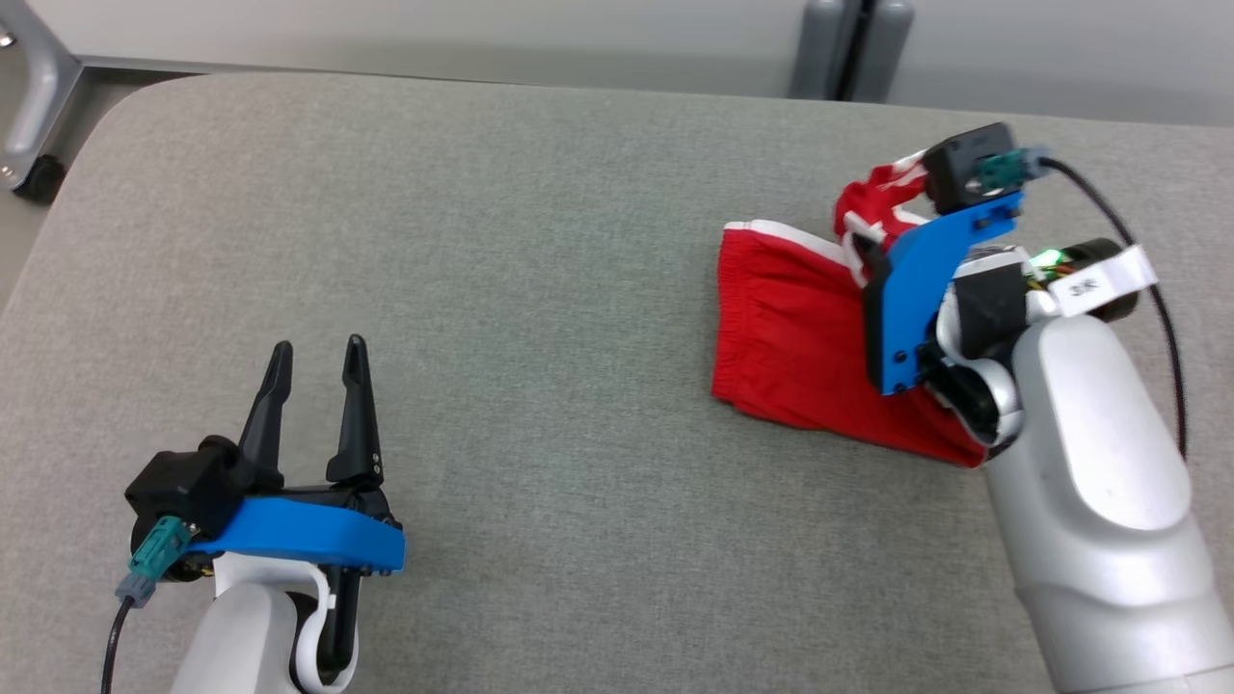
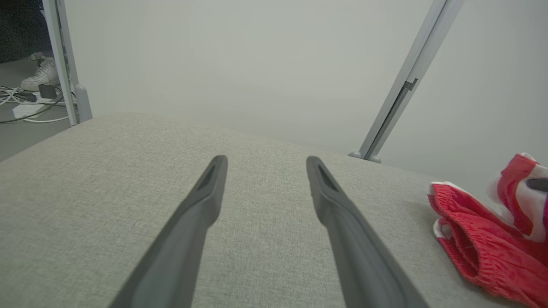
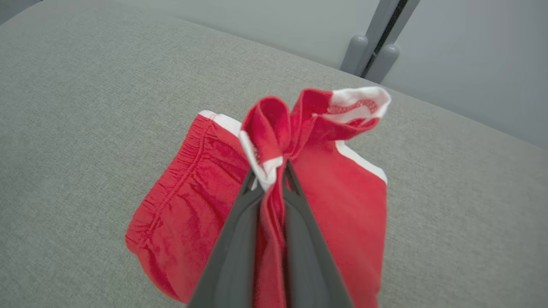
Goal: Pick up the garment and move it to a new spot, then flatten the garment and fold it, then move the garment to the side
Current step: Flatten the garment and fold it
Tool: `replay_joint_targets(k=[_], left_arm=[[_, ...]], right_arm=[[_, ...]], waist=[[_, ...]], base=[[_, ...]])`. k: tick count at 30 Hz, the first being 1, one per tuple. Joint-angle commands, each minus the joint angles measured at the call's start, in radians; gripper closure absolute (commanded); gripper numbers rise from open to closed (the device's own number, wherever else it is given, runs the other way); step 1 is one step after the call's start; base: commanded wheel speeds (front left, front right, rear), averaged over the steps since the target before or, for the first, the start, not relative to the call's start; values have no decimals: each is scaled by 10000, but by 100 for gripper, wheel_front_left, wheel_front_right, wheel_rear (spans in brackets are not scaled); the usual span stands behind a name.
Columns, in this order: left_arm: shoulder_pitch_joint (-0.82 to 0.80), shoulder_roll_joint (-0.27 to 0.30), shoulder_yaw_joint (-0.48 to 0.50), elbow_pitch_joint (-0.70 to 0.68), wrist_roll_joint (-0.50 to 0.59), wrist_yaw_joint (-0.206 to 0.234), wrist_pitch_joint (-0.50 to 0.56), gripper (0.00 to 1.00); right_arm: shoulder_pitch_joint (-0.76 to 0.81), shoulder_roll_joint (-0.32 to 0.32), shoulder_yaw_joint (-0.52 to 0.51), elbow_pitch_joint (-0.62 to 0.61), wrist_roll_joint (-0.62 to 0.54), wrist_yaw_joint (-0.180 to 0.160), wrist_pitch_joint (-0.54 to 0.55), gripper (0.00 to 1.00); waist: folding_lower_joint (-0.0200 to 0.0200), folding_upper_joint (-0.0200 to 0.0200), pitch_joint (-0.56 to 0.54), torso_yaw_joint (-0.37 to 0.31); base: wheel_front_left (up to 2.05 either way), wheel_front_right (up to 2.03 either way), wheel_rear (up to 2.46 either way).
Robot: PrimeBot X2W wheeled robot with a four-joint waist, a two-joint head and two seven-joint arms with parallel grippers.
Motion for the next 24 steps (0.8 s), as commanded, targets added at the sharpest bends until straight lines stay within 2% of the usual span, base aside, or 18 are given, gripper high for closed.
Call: replay_joint_targets(k=[1, 9, 10, 11, 15, 19, 24], left_arm=[[-201, -39, -38, -19, -38, -48, -41, 0], [-452, -160, -71, 130, -65, -130, -42, 0], [-463, -172, -56, 142, -61, -139, -43, 0], [-464, -180, -35, 158, -52, -155, -43, 0], [-328, -209, 94, 208, -6, -169, -43, 0], [-113, -208, 232, 241, 24, -180, -43, 0], [107, -153, 338, 261, 81, -175, -43, 0]], right_arm=[[-159, 75, 185, 260, 20, 6, 28, 100], [-633, 249, 981, 1679, 309, 6, -346, 100], [-668, 252, 1095, 1751, 476, 6, -426, 92], [-686, 252, 1203, 1830, 641, 6, -487, 0], [-626, 248, 1727, 1864, 1509, 6, -646, 0], [-363, 245, 2047, 1223, 2642, 6, -875, 0], [256, -350, 1498, -52, 2578, 6, -1462, 0]], waist=[[0, 0, 125, 182], [0, 0, 390, 665], [0, 0, 398, 688], [0, 0, 399, 700], [0, 0, 293, 622], [0, 0, 34, 427], [0, 0, -411, 106]], base=[[0, 0, 0], [0, 0, 0], [0, 0, 0], [0, 0, 0], [0, 0, 0], [0, 0, 0], [0, 0, 0]])
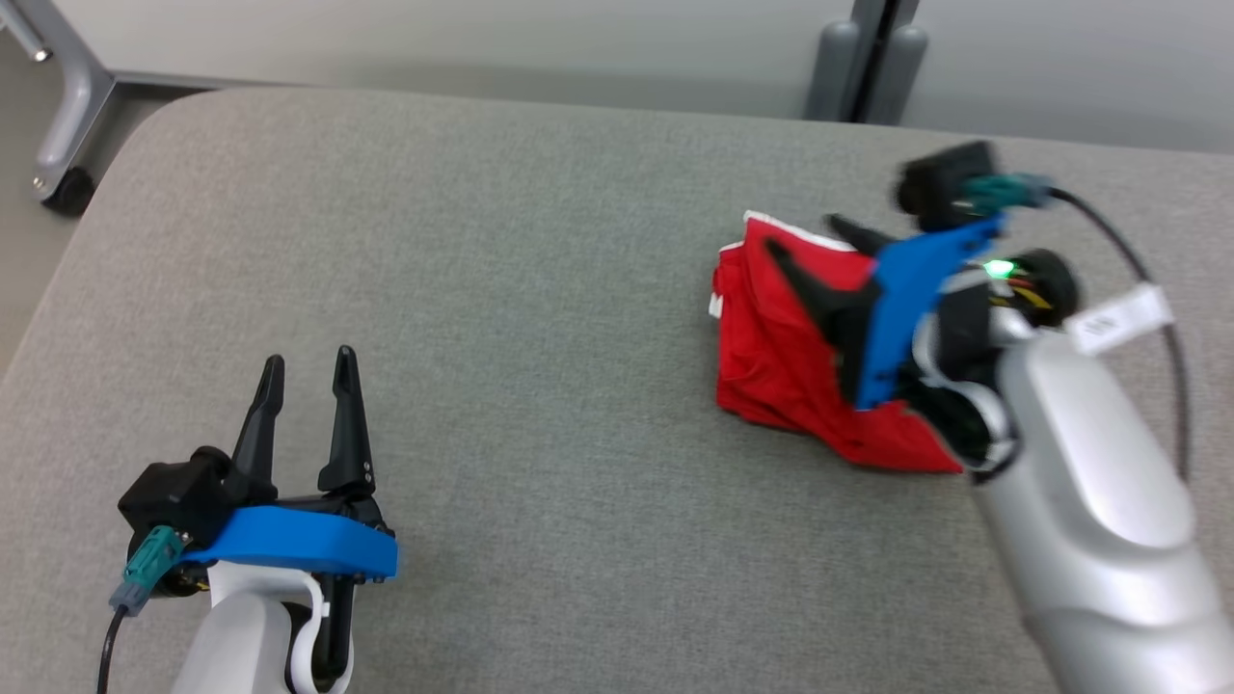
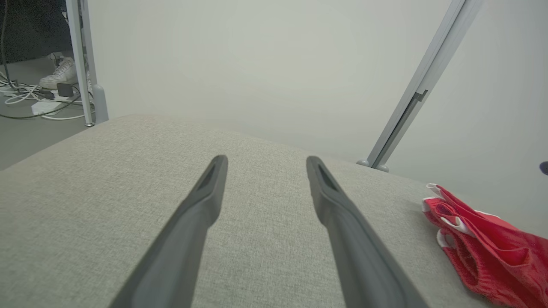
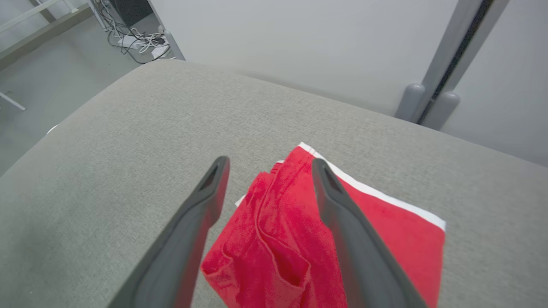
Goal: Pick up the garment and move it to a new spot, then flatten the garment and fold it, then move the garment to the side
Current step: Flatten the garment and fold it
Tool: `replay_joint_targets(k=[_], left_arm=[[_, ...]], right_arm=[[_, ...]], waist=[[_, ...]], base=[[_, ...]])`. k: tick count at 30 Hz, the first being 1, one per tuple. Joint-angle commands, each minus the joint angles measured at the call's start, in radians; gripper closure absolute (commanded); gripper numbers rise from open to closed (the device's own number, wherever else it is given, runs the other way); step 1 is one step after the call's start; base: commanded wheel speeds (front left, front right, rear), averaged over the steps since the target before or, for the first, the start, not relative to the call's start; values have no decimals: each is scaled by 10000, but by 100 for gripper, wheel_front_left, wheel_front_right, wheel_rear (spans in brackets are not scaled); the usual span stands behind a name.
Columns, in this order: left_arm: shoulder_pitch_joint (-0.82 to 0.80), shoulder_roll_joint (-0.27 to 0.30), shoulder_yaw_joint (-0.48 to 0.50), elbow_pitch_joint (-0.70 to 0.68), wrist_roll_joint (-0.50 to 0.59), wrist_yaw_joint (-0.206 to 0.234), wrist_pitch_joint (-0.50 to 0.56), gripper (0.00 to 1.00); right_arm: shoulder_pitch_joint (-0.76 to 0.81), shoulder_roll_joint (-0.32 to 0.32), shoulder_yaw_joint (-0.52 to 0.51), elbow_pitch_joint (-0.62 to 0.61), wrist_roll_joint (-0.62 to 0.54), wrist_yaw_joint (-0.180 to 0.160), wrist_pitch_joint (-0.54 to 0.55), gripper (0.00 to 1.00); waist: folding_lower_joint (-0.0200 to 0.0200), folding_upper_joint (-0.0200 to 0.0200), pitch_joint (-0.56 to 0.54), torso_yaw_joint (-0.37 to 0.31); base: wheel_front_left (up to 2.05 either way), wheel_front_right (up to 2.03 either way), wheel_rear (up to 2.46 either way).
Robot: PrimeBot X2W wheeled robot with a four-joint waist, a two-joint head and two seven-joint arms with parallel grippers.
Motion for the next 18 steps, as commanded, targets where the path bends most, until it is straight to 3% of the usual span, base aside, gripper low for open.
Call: replay_joint_targets(k=[1, 7, 14, 15, 16, 17, 18], left_arm=[[148, 69, 31, 5, 82, -24, -43, 0], [392, 154, -18, -71, 162, 59, -32, 0], [374, 288, -29, -309, 88, 136, 88, 0], [327, 297, -36, -346, 83, 136, 101, 0], [276, 300, -49, -371, 87, 134, 99, 0], [217, 303, -71, -405, 89, 131, 110, 0], [162, 305, -93, -432, 87, 130, 120, 0]], right_arm=[[451, -375, -393, -371, -224, 4, -183, 0], [1930, -948, -1708, -1454, -1192, 4, -698, 0], [3276, -423, -2093, -1432, -2231, 4, -2045, 0], [3247, -349, -2087, -1275, -2338, 4, -2224, 17], [3173, -302, -2040, -1076, -2478, 4, -2360, 53], [3038, -248, -1979, -874, -2556, 4, -2506, 72], [2895, -195, -1904, -668, -2628, 4, -2629, 100]], waist=[[0, 0, -271, -239], [0, 0, -554, -510], [0, 0, -369, -689], [0, 0, -308, -683], [0, 0, -247, -669], [0, 0, -180, -645], [0, 0, -115, -616]], base=[[0, 0, 0], [0, 0, 0], [0, 0, 0], [0, 0, 0], [0, 0, 0], [0, 0, 0], [0, 0, 0]])
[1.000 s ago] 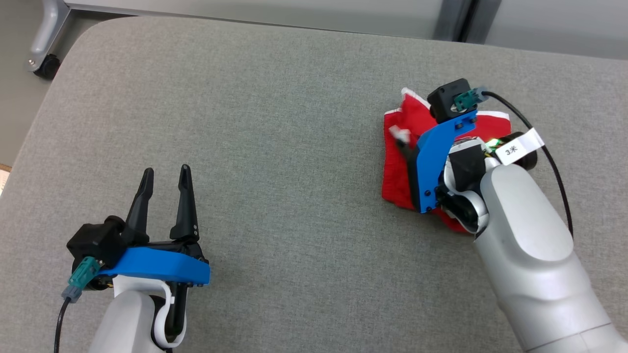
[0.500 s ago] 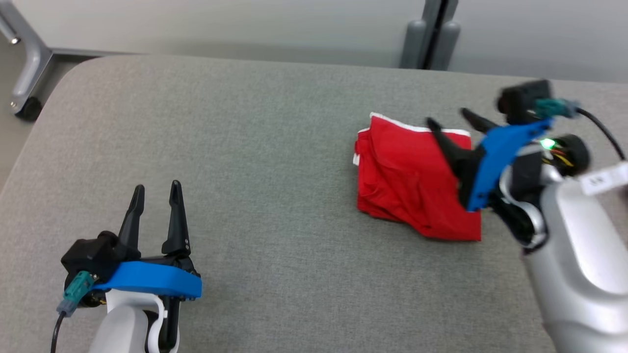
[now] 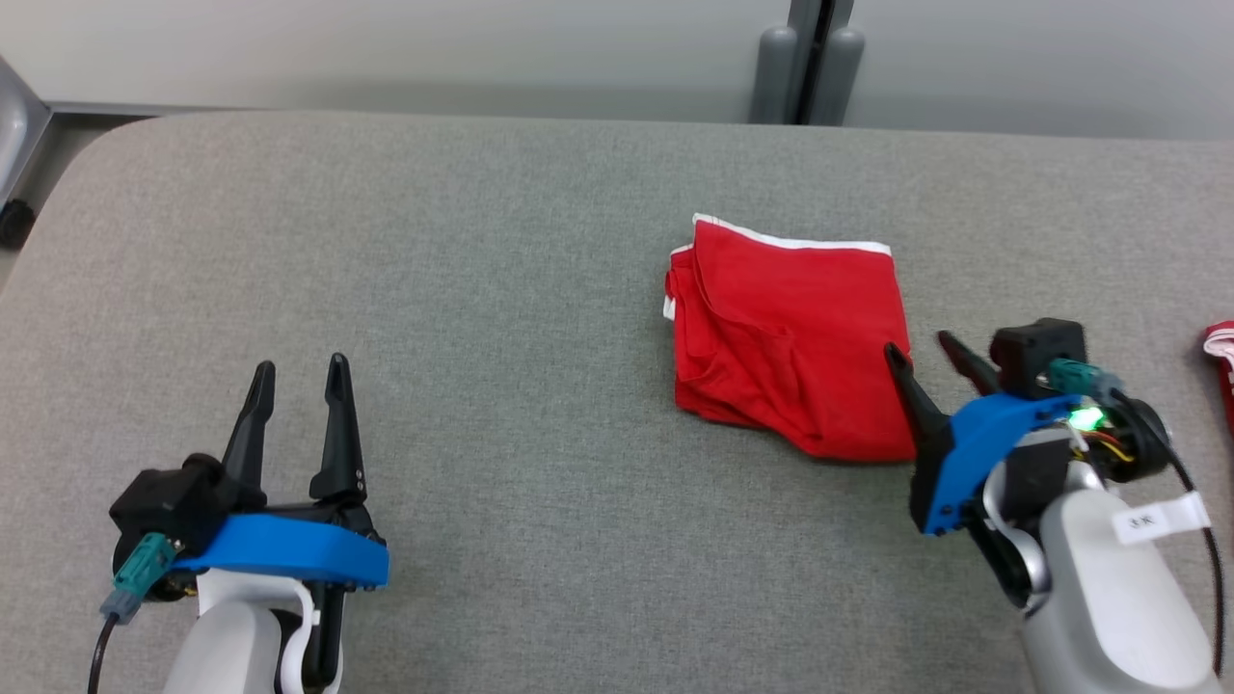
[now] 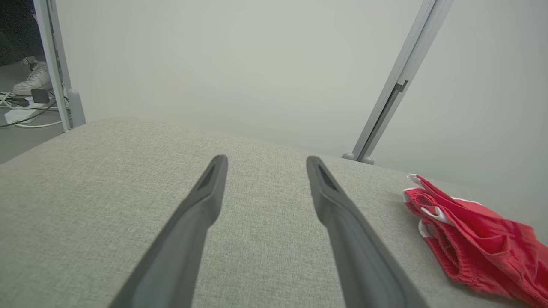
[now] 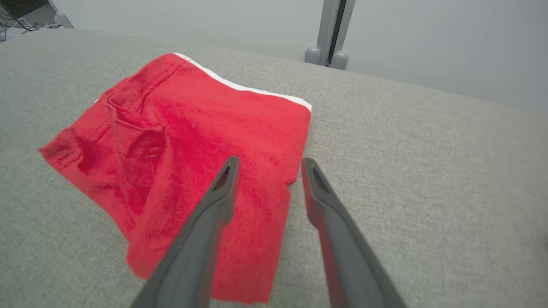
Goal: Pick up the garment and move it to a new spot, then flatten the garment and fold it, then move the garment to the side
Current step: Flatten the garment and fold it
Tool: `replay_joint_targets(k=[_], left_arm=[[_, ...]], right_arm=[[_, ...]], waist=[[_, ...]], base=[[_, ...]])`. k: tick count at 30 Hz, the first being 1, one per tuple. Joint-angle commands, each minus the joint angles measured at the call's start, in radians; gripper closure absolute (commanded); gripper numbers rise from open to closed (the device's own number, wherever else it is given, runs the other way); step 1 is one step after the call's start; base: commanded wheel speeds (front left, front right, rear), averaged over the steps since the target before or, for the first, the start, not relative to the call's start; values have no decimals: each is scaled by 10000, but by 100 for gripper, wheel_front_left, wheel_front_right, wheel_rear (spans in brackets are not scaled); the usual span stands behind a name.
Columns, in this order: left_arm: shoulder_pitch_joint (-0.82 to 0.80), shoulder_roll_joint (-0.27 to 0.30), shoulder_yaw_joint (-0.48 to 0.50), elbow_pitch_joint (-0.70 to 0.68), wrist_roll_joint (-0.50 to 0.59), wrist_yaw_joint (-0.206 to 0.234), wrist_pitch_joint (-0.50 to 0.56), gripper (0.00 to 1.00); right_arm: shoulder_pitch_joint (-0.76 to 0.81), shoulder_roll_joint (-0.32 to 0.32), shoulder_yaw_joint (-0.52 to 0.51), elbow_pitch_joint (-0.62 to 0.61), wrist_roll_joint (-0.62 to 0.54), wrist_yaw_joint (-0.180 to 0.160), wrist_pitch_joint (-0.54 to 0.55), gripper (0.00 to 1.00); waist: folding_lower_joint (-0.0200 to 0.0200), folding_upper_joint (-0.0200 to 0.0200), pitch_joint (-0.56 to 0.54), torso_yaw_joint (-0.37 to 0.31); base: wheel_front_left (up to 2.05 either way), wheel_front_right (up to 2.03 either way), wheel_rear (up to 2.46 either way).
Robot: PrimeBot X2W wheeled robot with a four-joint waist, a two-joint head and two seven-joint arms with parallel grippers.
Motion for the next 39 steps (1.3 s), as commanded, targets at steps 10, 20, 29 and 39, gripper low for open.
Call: replay_joint_targets(k=[10, 20, 29, 39], left_arm=[[-560, 68, -150, -6, -44, -23, 30, 0], [-353, 106, -90, 151, -136, 58, -48, 0], [-30, 187, -26, 122, -207, 179, -52, 0], [615, 280, 45, 135, -334, 303, -38, 0]], right_arm=[[-1451, 559, 1839, 2319, 2, 6, -395, 100], [-1053, 667, 5577, 1789, 2502, 6, -203, 100], [-683, 661, 4879, 658, 2673, 6, -1288, 0], [1616, 666, 1130, -1312, 1212, 6, -2501, 0]], waist=[[0, -1, 568, 373], [0, -1, 201, 244], [0, -1, -188, -86], [0, -1, -1043, -474]], base=[[0, 0, 0], [0, 0, 0], [0, 0, 0], [0, 0, 0]])
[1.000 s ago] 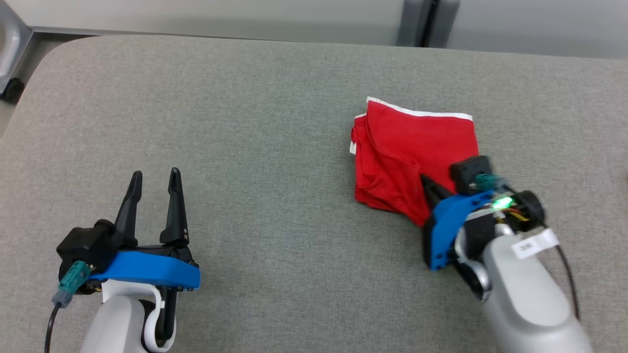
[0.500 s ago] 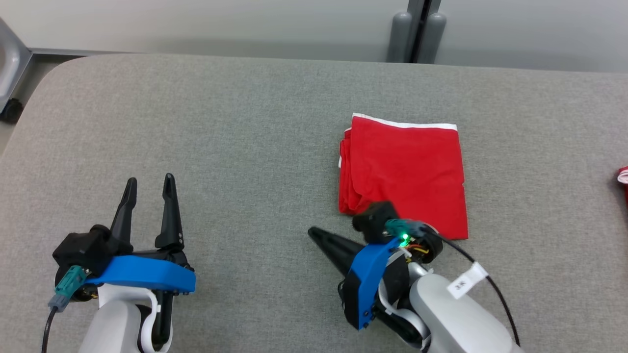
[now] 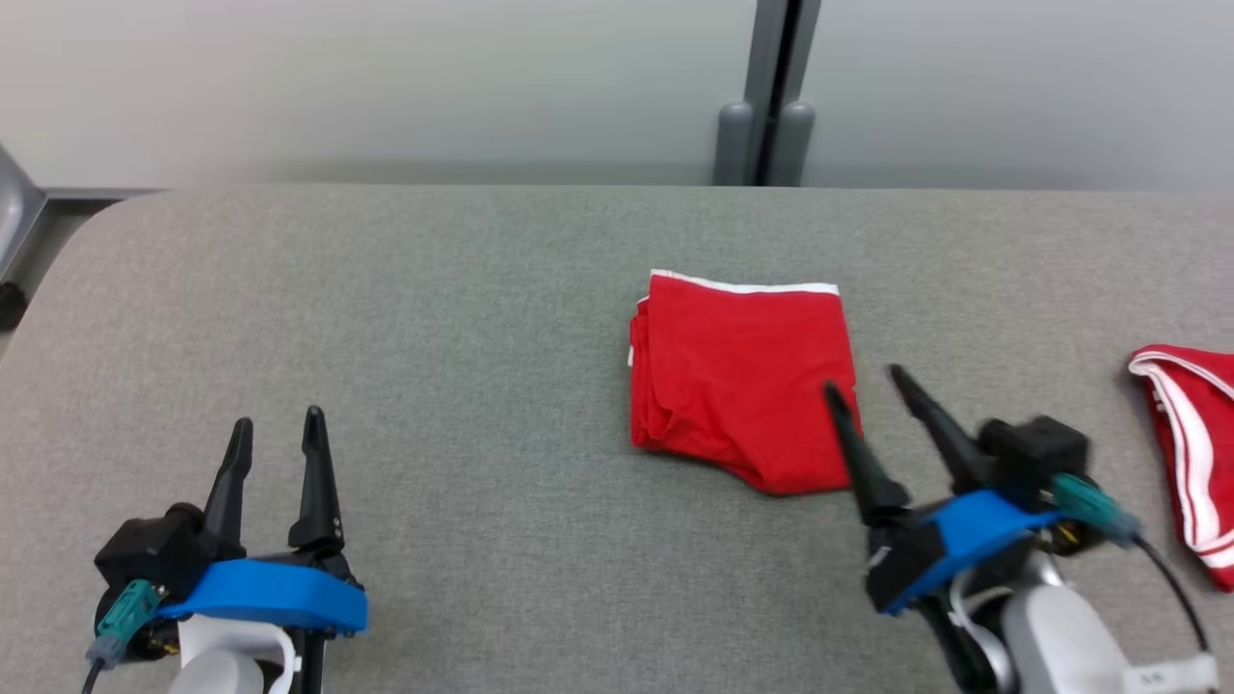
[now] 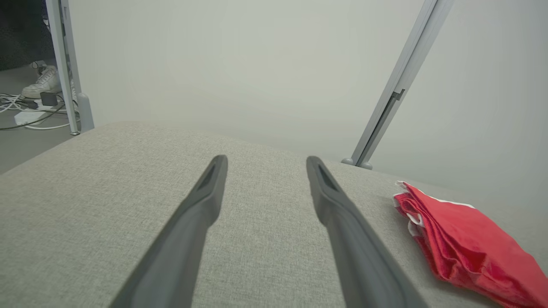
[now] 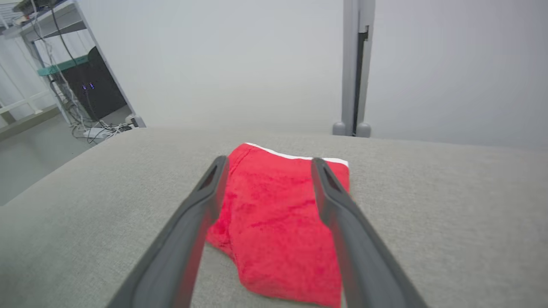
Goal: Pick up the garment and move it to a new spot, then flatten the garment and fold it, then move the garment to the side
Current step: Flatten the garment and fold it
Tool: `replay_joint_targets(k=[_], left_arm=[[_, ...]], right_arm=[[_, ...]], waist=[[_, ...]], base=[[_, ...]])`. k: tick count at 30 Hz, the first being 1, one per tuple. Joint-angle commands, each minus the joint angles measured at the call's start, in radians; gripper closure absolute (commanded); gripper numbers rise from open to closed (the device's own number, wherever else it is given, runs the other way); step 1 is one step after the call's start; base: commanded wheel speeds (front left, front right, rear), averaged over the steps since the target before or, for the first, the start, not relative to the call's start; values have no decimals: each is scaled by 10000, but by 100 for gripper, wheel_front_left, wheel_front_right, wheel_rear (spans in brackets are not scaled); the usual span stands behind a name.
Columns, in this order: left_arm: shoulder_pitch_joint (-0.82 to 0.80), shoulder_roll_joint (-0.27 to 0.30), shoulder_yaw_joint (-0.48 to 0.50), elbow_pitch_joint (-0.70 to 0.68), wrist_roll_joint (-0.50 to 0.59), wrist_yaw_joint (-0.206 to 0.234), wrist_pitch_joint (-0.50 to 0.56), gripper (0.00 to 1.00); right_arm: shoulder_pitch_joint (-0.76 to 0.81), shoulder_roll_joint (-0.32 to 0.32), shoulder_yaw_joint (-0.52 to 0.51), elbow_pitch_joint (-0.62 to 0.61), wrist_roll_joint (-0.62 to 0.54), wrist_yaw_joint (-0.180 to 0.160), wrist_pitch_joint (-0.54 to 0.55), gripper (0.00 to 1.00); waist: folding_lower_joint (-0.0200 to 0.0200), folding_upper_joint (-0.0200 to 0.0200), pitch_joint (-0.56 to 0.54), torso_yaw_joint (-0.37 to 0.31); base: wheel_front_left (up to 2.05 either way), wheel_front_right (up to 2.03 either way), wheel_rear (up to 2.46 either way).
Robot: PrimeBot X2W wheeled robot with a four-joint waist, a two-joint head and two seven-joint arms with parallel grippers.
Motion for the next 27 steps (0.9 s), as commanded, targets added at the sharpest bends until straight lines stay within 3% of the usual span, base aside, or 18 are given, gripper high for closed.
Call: replay_joint_targets(k=[1, 6, 11, 27], left_arm=[[160, 63, 60, -43, -51, 82, -24, 0], [630, 199, 213, -301, -37, 274, -39, 0], [1182, 289, 363, -527, -11, 593, -3, 0], [1749, 462, -56, -1020, 122, 860, 753, 0]], right_arm=[[457, -16, -404, -318, -29, 6, -101, 0], [1422, -17, -1701, -1139, -101, 6, 106, 0], [1815, -12, -2338, -1331, -160, 6, 429, 0], [1772, -99, -2200, -613, -367, 7, 538, 0]], waist=[[0, -1, -212, -221], [0, -1, -424, -655], [0, -1, -661, -1100], [0, -1, -1224, -1444]], base=[[0, 0, 0], [0, 0, 0], [0, 0, 0], [0, 0, 0]])
